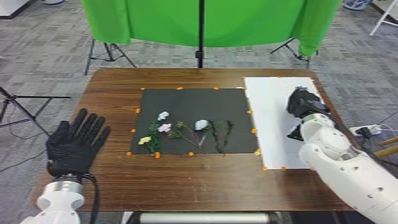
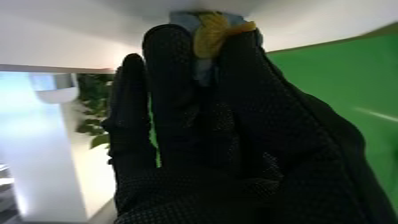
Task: Arrange flowers
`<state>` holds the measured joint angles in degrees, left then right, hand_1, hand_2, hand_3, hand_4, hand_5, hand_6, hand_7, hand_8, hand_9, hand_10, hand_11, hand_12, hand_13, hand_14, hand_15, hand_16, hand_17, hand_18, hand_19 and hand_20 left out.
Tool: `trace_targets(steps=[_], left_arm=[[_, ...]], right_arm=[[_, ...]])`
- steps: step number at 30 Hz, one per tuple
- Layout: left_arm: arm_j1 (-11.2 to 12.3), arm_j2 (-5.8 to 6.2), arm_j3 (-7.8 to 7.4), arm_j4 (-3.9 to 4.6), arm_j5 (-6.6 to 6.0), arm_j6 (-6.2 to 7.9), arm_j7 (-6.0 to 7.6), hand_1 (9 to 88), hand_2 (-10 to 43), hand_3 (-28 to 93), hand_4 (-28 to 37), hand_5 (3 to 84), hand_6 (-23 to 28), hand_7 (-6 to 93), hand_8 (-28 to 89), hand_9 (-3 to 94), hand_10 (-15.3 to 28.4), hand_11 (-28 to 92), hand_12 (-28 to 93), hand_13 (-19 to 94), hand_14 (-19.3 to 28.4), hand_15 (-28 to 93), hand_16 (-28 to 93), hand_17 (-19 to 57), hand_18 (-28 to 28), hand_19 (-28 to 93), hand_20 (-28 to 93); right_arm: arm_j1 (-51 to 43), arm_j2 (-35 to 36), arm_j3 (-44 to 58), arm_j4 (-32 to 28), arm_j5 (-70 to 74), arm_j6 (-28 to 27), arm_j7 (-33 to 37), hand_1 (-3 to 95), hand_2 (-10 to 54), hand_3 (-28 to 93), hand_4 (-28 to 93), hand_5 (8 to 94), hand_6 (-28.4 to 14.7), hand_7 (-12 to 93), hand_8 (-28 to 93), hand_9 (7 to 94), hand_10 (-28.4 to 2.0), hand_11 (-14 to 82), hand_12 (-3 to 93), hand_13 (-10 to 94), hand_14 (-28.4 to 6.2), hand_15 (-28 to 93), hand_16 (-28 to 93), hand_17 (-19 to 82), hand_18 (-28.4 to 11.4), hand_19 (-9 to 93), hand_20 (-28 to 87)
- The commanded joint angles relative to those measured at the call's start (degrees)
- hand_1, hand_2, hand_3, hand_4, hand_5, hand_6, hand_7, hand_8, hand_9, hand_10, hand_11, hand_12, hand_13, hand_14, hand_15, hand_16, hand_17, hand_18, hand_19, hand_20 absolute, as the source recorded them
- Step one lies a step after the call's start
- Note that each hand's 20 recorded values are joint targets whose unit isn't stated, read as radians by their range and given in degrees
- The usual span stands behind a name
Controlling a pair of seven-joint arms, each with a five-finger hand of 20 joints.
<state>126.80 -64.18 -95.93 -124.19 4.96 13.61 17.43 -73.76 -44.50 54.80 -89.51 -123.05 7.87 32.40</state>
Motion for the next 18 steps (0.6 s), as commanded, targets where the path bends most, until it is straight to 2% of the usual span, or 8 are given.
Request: trace_targets(steps=[1, 5, 10, 14, 15, 18], left_arm=[[0.83, -0.40, -0.29, 0.07, -0.69, -0.57, -0.79, 27.4, 11.9, 81, -27.2, 41.6, 8.5, 8.6, -8, 32.4, 13.6, 15, 10, 26, 12.8, 25, -3, -4.0, 12.2, 23, 14], [0.41, -0.34, 0.09, 0.22, -0.65, -0.60, -0.96, 27.4, 12.0, 80, -27.3, 41.5, 8.5, 8.5, -8, 32.4, 13.6, 15, 10, 26, 12.8, 25, -3, -4.0, 12.2, 23, 14], [-0.81, -0.17, 0.79, 0.60, -0.74, -0.78, -1.18, 27.3, 12.0, 81, -27.3, 41.5, 8.5, 8.5, -8, 32.5, 13.6, 15, 10, 26, 12.9, 25, -3, -4.0, 12.2, 23, 14], [-1.70, 0.01, 1.34, 0.75, -0.59, -1.25, -1.44, 27.4, 12.0, 81, -27.4, 41.6, 8.6, 8.4, -8, 32.5, 13.5, 15, 10, 26, 12.9, 25, -3, -4.0, 12.2, 23, 14], [-1.80, 0.04, 1.43, 0.66, -0.77, -0.86, -1.49, 27.4, 12.0, 81, -27.4, 41.6, 8.6, 8.4, -8, 32.5, 13.5, 15, 10, 26, 12.9, 25, -3, -4.0, 12.2, 23, 14], [-1.79, 0.06, 1.48, 0.70, -0.62, -1.08, -1.60, 27.3, 12.2, 81, -27.3, 41.6, 8.6, 8.3, -8, 32.6, 13.6, 15, 11, 26, 12.9, 25, -3, -4.0, 12.2, 23, 14]], right_arm=[[2.74, -2.11, -2.26, -13.10, 8.91, -1.35, -4.61, 63.5, -3.2, 66, -28, 69.6, -1.1, 32, -2, 77.8, -11.0, 13.0, 42.8, 63, -8.5, 49, 41, 28, -18.8, 73, 37], [6.39, -4.97, -7.22, -13.84, 11.64, -2.05, -7.93, 63.3, -3.6, 66, -28, 69.6, -1.4, 32, -1, 77.6, -11.3, 12.7, 42.5, 62, -8.7, 49, 41, 28, -18.7, 73, 38], [8.09, -7.97, -12.18, -10.86, 10.95, -3.87, -10.74, 63.3, -3.6, 66, -28, 69.6, -1.4, 31, -1, 77.4, -11.3, 12.5, 42.2, 62, -8.8, 49, 41, 28, -18.5, 73, 38], [8.26, -8.01, -14.75, -8.65, 8.68, -4.48, -10.97, 63.5, -3.5, 65, -28, 69.4, -1.2, 30, -2, 77.0, -11.1, 11.9, 41.6, 61, -8.6, 49, 40, 28, -18.3, 73, 37], [7.96, -8.01, -14.56, -8.50, 9.30, -4.34, -10.53, 63.5, -3.5, 65, -28, 69.4, -1.2, 30, -2, 76.9, -11.1, 11.9, 41.6, 61, -8.6, 49, 40, 28, -18.3, 73, 37], [7.18, -7.48, -13.79, -8.68, 10.33, -3.47, -9.84, 63.6, -3.5, 65, -28, 69.1, -1.3, 30, -2, 76.8, -11.1, 11.8, 41.4, 61, -8.4, 49, 40, 28, -18.1, 73, 37]])
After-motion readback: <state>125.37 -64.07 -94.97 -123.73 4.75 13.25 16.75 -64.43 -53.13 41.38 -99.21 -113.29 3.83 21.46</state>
